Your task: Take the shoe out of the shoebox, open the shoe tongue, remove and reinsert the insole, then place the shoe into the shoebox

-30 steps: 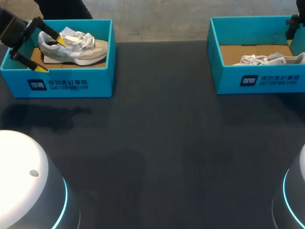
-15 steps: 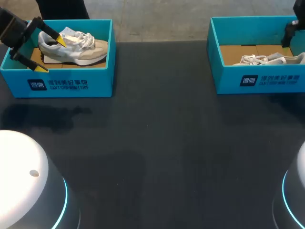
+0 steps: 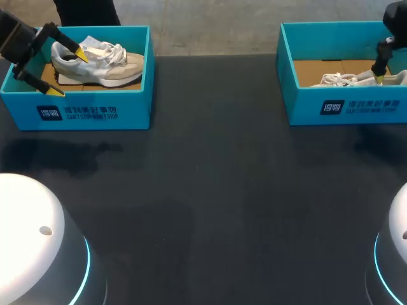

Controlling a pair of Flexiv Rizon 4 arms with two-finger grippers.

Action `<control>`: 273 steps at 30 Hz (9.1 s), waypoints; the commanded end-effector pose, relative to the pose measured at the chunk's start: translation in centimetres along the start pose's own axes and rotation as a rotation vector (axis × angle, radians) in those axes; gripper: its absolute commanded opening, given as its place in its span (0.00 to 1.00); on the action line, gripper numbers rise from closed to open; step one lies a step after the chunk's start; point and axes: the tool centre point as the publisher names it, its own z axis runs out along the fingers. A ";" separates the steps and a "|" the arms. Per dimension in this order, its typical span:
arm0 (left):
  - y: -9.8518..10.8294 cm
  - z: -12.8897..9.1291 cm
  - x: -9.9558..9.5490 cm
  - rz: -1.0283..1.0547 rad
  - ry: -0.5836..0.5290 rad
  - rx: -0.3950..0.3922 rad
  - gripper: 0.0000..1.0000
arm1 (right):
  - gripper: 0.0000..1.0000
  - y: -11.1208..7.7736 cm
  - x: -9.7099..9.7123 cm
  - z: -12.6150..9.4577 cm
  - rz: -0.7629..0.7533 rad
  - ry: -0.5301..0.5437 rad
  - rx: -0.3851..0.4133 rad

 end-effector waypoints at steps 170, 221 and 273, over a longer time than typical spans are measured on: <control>42.7 1.3 3.6 0.627 0.743 -0.240 0.46 | 1.00 -1.8 1.6 -0.9 -0.070 0.010 -0.011; 33.5 -12.5 -5.9 0.657 0.852 -0.303 0.00 | 1.00 -1.8 1.6 -0.9 -0.070 0.010 -0.011; 20.5 -11.2 -5.0 0.570 0.902 -0.387 0.00 | 1.00 -1.8 1.6 -0.9 -0.070 0.010 -0.011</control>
